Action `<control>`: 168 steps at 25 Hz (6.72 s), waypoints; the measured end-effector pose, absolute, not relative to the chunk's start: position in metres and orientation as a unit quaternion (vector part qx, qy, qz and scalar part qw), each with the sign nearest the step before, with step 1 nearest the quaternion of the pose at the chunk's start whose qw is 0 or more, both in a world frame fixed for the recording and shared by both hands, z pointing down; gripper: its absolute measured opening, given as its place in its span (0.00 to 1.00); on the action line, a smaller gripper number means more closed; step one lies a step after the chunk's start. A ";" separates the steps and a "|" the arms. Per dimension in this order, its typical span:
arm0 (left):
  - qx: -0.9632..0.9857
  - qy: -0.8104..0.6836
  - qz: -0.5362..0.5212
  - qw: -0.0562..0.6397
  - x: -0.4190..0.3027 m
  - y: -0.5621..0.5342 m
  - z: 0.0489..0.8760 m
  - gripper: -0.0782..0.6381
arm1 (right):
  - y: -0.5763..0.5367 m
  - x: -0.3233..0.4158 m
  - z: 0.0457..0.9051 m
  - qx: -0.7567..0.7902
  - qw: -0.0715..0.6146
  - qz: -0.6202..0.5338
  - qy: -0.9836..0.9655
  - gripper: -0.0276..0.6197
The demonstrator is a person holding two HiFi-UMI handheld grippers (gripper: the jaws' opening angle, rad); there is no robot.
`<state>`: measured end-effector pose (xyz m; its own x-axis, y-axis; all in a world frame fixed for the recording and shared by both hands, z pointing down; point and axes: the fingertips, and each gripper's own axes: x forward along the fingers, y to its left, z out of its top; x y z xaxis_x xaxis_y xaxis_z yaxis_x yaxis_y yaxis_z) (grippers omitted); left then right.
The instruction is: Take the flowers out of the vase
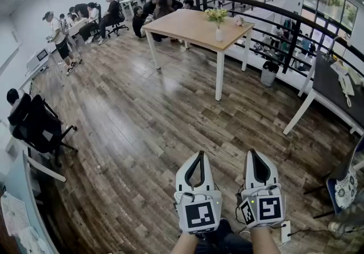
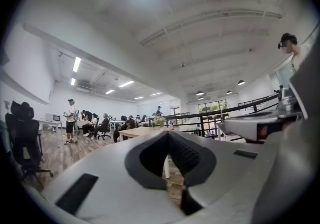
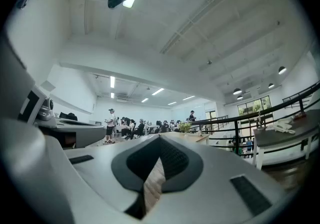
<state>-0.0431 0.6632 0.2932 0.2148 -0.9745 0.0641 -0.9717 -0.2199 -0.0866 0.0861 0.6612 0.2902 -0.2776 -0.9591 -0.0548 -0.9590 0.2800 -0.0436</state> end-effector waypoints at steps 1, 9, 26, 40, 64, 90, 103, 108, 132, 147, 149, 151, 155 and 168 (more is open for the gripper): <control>-0.779 0.624 -0.052 0.014 -0.042 0.663 0.293 0.15 | 0.661 0.088 0.290 -0.600 0.035 -0.001 0.799 0.03; -0.779 0.625 -0.055 0.015 -0.035 0.658 0.294 0.15 | 0.657 0.094 0.291 -0.599 0.035 -0.002 0.800 0.03; -0.771 0.633 -0.060 0.020 -0.004 0.650 0.297 0.15 | 0.643 0.125 0.299 -0.593 0.050 -0.019 0.804 0.03; -0.759 0.647 -0.064 0.032 0.026 0.646 0.297 0.15 | 0.633 0.149 0.307 -0.572 0.057 -0.029 0.817 0.03; -0.766 0.640 -0.061 0.018 0.012 0.564 0.314 0.15 | 0.554 0.134 0.320 -0.583 0.048 -0.033 0.811 0.03; -0.783 0.621 -0.037 0.003 -0.089 0.434 0.310 0.15 | 0.434 0.030 0.305 -0.603 0.043 -0.005 0.797 0.03; -0.788 0.614 -0.039 -0.012 -0.089 0.401 0.322 0.15 | 0.404 0.026 0.315 -0.605 0.030 -0.010 0.796 0.03; -0.786 0.616 -0.041 -0.011 -0.085 0.384 0.323 0.15 | 0.386 0.029 0.315 -0.603 0.032 -0.011 0.797 0.03; -0.772 0.633 -0.052 -0.013 -0.037 0.221 0.331 0.15 | 0.215 0.073 0.321 -0.582 0.033 -0.009 0.812 0.03; -0.759 0.649 -0.055 -0.013 -0.009 0.133 0.334 0.15 | 0.120 0.104 0.328 -0.567 0.035 -0.021 0.823 0.03; -0.758 0.650 -0.055 -0.013 -0.006 0.126 0.336 0.15 | 0.112 0.106 0.331 -0.564 0.035 -0.023 0.824 0.03; -0.758 0.649 -0.057 -0.013 -0.001 0.121 0.338 0.15 | 0.107 0.108 0.334 -0.562 0.034 -0.025 0.826 0.03; -0.757 0.650 -0.061 -0.014 0.004 0.110 0.339 0.15 | 0.096 0.114 0.337 -0.562 0.036 -0.032 0.826 0.03; -0.766 0.639 -0.060 -0.019 0.003 0.063 0.345 0.15 | 0.053 0.120 0.344 -0.578 0.032 -0.038 0.814 0.03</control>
<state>0.0031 0.0632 0.3449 0.1755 -0.9776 0.1166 -0.9821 -0.1821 -0.0483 0.1197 0.0528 0.3437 -0.3296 -0.9441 -0.0081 -0.9391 0.3287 -0.0998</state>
